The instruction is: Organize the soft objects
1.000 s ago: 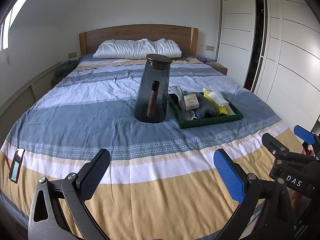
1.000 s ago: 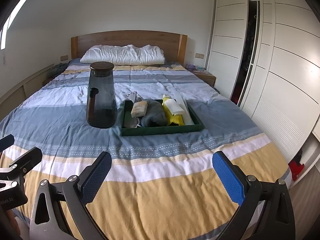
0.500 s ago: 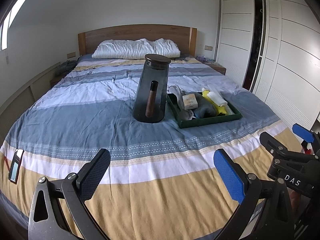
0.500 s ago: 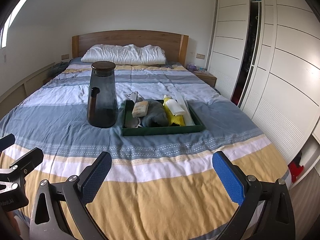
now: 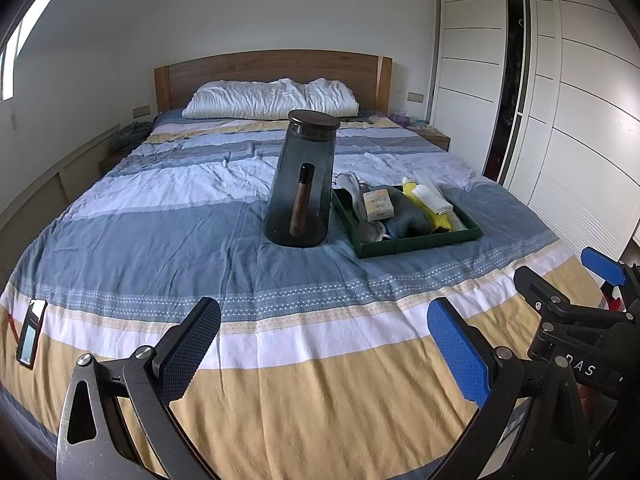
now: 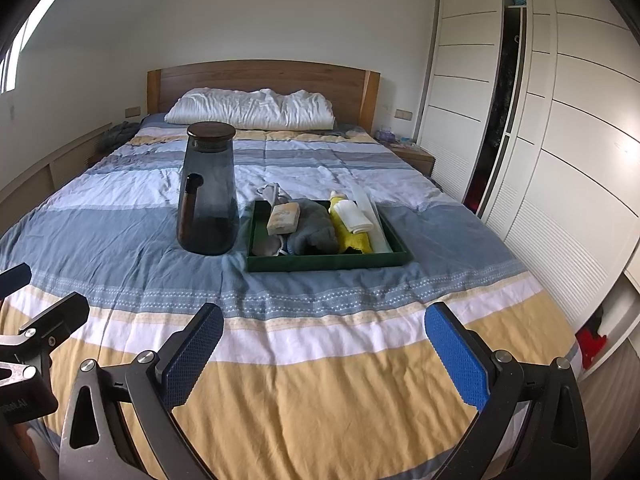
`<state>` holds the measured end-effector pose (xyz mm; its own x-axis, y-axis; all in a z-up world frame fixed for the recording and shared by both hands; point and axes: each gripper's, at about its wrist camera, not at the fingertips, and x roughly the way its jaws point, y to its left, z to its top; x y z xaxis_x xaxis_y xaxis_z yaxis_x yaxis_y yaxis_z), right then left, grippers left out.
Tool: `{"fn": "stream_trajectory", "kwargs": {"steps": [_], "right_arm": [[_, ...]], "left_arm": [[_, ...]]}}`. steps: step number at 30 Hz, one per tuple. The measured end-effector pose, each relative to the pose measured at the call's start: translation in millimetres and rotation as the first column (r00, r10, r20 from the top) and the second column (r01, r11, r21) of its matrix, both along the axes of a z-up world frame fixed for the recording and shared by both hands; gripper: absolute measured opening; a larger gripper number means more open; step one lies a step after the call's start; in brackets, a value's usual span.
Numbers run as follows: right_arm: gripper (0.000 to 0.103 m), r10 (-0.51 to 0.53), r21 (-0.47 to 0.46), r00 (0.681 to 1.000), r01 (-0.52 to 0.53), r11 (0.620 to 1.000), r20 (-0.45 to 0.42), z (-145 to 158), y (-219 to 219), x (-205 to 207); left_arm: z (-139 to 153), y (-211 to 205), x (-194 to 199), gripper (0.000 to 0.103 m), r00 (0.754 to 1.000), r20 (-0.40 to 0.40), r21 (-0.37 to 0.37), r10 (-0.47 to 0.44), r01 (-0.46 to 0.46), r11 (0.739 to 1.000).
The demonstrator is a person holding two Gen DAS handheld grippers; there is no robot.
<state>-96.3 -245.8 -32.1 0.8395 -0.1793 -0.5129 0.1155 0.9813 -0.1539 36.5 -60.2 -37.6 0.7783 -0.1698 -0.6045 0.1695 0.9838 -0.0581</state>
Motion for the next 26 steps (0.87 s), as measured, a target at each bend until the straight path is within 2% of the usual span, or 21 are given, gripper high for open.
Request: {"fn": "stream_trajectory", "kwargs": {"steps": [26], "right_arm": [[0.103,0.002,-0.005,1.0,-0.002,1.0,-0.001,0.4,3.0,-0.4]], "left_arm": [[3.6,3.7,-1.2,0.101,1.0,0.018,0.003,0.0,0.0,1.0]]}}
